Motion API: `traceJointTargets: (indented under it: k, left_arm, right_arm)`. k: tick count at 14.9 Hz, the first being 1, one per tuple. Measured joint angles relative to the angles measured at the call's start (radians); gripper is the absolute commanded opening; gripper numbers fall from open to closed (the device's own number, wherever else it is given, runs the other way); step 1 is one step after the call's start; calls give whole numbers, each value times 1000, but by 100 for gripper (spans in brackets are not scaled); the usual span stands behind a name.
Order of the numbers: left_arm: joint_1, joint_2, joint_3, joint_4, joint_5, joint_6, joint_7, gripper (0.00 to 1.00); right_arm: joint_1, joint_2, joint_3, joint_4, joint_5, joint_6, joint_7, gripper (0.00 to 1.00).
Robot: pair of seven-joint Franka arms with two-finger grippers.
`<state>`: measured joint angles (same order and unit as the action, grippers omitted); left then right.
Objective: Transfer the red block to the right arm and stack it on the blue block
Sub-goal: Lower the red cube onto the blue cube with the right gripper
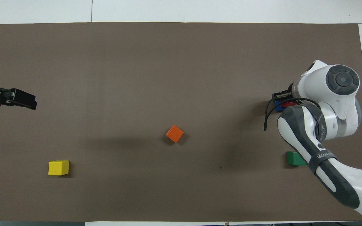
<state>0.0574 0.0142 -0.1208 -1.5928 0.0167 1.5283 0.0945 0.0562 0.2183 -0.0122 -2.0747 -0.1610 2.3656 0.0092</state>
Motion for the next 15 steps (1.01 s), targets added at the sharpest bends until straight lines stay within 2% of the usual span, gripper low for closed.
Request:
traceJointTargets:
  k: [15]
  left_arm:
    - [-1, 0, 0, 1, 0, 0, 0, 100]
  right_arm:
    - [-23, 1, 0, -19, -1, 50, -9, 0]
